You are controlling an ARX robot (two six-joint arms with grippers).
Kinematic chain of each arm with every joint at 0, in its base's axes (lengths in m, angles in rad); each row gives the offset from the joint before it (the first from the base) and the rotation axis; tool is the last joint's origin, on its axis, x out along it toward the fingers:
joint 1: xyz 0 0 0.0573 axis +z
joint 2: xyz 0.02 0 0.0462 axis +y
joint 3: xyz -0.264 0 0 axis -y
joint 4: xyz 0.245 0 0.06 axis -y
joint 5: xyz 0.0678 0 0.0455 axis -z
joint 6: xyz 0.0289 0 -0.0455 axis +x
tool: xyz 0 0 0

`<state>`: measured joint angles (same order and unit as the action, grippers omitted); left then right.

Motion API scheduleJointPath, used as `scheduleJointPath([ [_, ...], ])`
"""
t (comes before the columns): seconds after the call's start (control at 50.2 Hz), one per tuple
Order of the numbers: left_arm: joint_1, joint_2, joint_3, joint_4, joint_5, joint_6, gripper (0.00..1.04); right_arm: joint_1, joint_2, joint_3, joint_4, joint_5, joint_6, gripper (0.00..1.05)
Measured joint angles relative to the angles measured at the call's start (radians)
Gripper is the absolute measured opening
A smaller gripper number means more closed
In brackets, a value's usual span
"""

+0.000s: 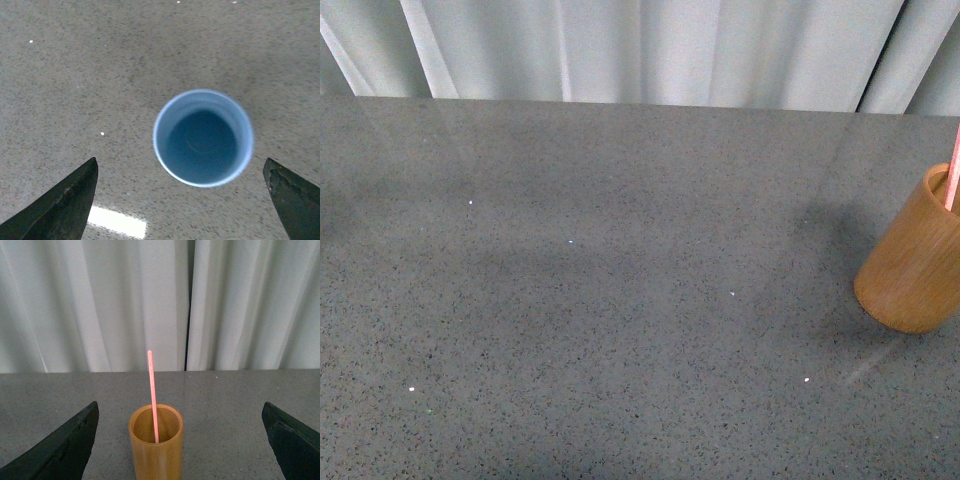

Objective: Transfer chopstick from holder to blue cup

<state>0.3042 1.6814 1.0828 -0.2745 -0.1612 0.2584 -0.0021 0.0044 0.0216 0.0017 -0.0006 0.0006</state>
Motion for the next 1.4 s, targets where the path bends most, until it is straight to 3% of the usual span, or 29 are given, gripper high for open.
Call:
scheduleJointPath([
  [0.219,0.041,0.1,0.059,0.012,-0.023,0.021,0.98,0.0,0.0,0.0,0.0,0.0,0.0,0.95],
  [0.957,0.03,0.348,0.217,0.039,-0.105,0.051,0.98,0.0,0.0,0.0,0.0,0.0,0.0,0.95],
  [1.196,-0.032,0.324,0.177,-0.05,-0.011,0.075,0.48,0.0,0.0,0.0,0.0,0.0,0.0,0.95],
  [1.396,-0.066,0.289,0.156,-0.077,-0.002,0.088,0.13,0.0,0.0,0.0,0.0,0.0,0.0,0.95],
])
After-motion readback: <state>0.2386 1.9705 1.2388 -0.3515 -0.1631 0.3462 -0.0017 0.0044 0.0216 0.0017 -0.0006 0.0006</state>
